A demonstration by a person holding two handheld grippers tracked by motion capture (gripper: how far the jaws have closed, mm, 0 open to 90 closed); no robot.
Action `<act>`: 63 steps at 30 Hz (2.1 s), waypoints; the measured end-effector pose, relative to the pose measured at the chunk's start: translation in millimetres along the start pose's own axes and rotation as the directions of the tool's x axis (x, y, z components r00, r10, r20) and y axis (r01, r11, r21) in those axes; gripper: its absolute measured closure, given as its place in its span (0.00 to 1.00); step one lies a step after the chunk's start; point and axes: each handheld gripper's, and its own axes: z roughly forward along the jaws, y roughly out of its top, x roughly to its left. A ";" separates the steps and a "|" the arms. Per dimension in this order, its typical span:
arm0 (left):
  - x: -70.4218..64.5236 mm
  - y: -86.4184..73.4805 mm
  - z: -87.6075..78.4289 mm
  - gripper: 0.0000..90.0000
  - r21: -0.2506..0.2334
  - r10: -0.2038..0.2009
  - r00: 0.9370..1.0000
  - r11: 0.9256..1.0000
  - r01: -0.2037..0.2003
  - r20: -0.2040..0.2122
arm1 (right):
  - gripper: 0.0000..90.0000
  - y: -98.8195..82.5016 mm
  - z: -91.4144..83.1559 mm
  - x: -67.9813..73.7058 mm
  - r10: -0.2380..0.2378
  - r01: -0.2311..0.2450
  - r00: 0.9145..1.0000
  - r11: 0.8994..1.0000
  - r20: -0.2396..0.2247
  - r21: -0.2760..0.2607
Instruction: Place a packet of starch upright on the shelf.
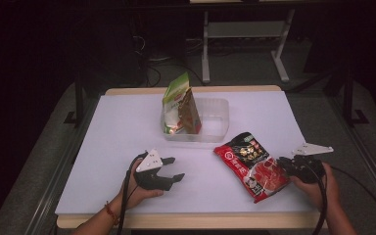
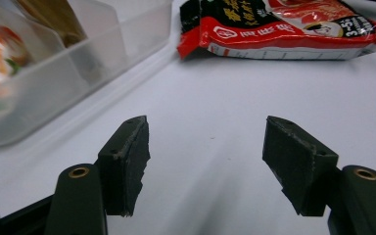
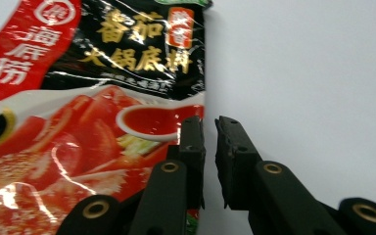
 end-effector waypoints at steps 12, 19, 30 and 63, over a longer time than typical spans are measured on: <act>1.4 1.1 18.8 0.30 0.039 -0.050 0.996 0.998 0.047 0.075 | 0.94 -9.5 12.1 -10.1 0.017 -0.018 1.000 0.998 0.003 0.052; 16.5 25.7 47.8 0.28 0.031 -0.095 0.986 0.995 0.092 0.137 | 0.99 -8.0 19.7 -8.8 0.015 -0.012 0.999 0.999 -0.049 0.050; 24.2 43.3 112.9 0.23 0.108 -0.235 0.948 0.970 0.216 0.214 | 0.99 -2.5 26.8 1.2 -0.016 0.020 0.996 0.999 -0.092 0.035; 17.6 47.2 125.4 0.85 0.082 -0.273 0.944 0.961 0.262 0.185 | 0.98 6.5 37.2 37.6 -0.110 0.115 0.973 0.993 -0.205 0.011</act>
